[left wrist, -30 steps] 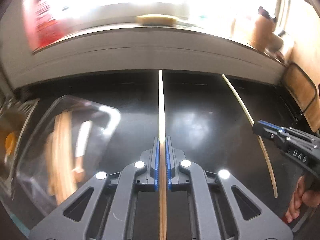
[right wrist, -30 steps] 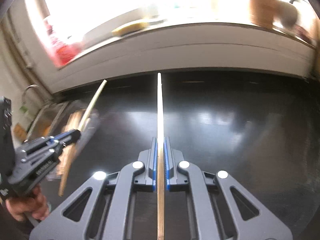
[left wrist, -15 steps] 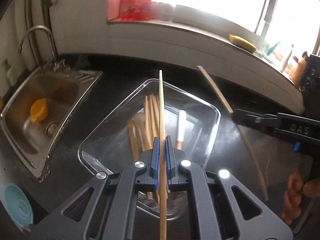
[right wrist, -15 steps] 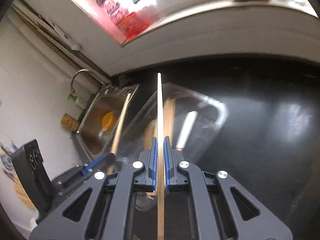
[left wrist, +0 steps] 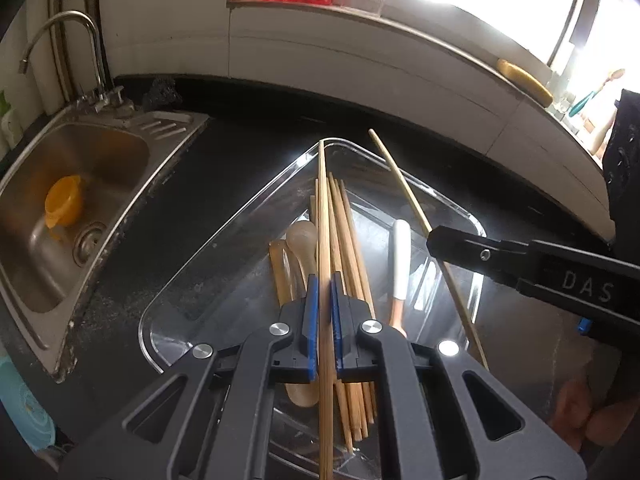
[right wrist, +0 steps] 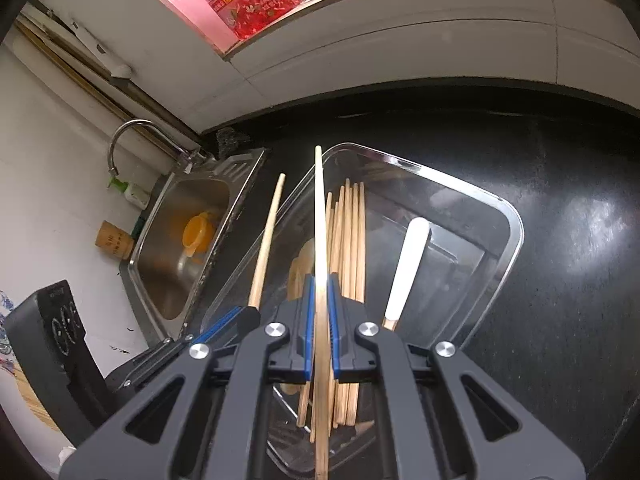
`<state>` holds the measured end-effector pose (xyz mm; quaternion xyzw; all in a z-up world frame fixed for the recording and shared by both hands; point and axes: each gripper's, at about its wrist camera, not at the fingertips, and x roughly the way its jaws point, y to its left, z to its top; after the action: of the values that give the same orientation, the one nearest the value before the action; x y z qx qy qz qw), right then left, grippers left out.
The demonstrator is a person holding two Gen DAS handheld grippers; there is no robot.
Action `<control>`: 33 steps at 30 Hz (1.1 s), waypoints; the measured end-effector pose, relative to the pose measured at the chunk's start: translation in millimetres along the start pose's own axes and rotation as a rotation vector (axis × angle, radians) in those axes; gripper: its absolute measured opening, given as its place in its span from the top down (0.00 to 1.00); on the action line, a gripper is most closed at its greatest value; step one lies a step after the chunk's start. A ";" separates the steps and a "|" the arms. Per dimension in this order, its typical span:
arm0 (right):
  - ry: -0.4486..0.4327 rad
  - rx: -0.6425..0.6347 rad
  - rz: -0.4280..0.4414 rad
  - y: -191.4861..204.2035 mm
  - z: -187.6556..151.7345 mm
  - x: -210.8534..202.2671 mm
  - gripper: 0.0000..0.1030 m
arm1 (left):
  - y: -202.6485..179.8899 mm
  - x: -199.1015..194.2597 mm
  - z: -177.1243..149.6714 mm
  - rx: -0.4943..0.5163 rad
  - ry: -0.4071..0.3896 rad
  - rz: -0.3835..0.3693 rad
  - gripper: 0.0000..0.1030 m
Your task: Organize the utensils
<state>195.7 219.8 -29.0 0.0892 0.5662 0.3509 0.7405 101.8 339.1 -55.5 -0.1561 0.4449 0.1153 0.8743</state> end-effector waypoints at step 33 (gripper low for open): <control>-0.052 0.017 0.037 -6.0 18.8 -32.4 0.08 | 9.0 -14.2 -1.3 -0.010 -0.053 0.047 0.05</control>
<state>211.5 200.2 -0.6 0.1148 0.5479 0.3573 0.7476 89.6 346.1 -46.1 -0.1471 0.4244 0.1421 0.8821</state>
